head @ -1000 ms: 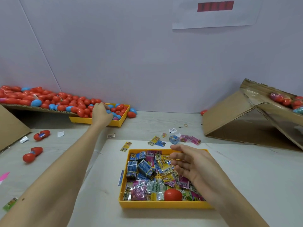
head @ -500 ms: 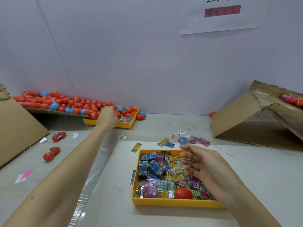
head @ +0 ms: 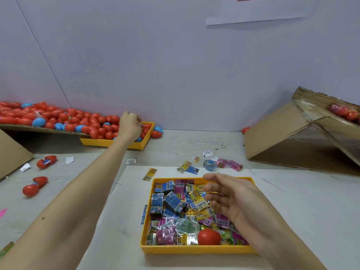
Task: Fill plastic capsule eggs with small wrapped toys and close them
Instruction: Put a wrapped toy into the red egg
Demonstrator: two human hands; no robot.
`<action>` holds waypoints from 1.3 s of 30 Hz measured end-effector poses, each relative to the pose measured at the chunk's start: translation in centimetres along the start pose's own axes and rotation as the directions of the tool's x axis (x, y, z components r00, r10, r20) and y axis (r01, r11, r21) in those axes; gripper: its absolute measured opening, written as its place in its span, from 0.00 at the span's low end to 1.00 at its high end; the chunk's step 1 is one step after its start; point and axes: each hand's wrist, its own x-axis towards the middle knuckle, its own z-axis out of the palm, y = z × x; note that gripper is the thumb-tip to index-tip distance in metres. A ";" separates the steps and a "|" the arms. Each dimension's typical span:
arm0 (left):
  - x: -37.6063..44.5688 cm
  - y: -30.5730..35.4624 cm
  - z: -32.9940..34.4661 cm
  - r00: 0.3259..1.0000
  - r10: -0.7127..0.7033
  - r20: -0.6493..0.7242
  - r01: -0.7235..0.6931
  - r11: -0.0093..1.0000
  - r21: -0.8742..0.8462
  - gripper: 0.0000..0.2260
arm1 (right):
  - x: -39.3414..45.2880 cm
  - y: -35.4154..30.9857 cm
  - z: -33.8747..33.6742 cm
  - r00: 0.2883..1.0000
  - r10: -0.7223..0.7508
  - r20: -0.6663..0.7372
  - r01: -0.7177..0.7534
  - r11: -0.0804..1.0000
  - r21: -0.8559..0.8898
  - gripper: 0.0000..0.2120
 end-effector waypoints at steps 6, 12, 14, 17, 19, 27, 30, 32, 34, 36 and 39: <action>-6.0 3.2 -4.5 0.991 -0.036 -0.130 -0.020 0.915 -0.403 0.08 | -0.6 -0.2 0.3 0.993 -0.101 -0.058 0.093 0.987 -0.129 0.14; -19.7 9.6 -6.5 0.976 0.146 0.159 0.049 0.569 -0.821 0.06 | -1.2 0.1 1.4 0.926 -0.377 0.018 0.362 0.874 -0.324 0.12; -22.8 10.6 -6.3 0.967 0.172 0.190 0.080 0.502 -0.861 0.06 | -1.4 0.2 1.5 0.912 -0.406 0.056 0.403 0.864 -0.302 0.12; -24.7 11.0 -6.3 0.961 0.187 0.201 0.095 0.461 -0.882 0.07 | -1.2 0.1 1.0 0.904 -0.427 0.002 0.410 0.869 -0.277 0.11; -24.9 10.9 -6.5 0.949 0.219 0.225 0.104 0.459 -0.882 0.08 | -0.9 0.1 0.6 0.910 -0.414 -0.002 0.395 0.872 -0.289 0.10; -24.9 10.4 -6.7 0.959 0.244 0.144 0.010 0.480 -0.877 0.11 | -0.5 0.1 0.1 0.893 -0.442 0.084 0.442 0.827 -0.347 0.07; -24.9 10.4 -6.7 0.964 0.241 0.115 -0.018 0.490 -0.872 0.12 | -0.6 0.2 0.1 0.893 -0.435 0.117 0.450 0.843 -0.296 0.08; -24.7 10.4 -6.8 0.961 0.248 0.124 -0.008 0.471 -0.882 0.12 | -0.5 0.2 0.3 0.882 -0.458 0.109 0.469 0.833 -0.293 0.08; -24.6 10.5 -6.8 0.948 0.264 0.176 0.045 0.437 -0.898 0.12 | -0.4 0.2 0.6 0.861 -0.501 0.089 0.499 0.798 -0.337 0.08; -24.7 10.6 -6.8 0.924 0.285 0.256 0.138 0.374 -0.917 0.12 | -0.3 0.4 0.8 0.836 -0.539 0.100 0.531 0.752 -0.389 0.09; -24.8 10.4 -6.9 0.934 0.254 0.252 0.149 0.364 -0.919 0.12 | -0.3 0.5 0.6 0.828 -0.525 0.198 0.555 0.712 -0.430 0.10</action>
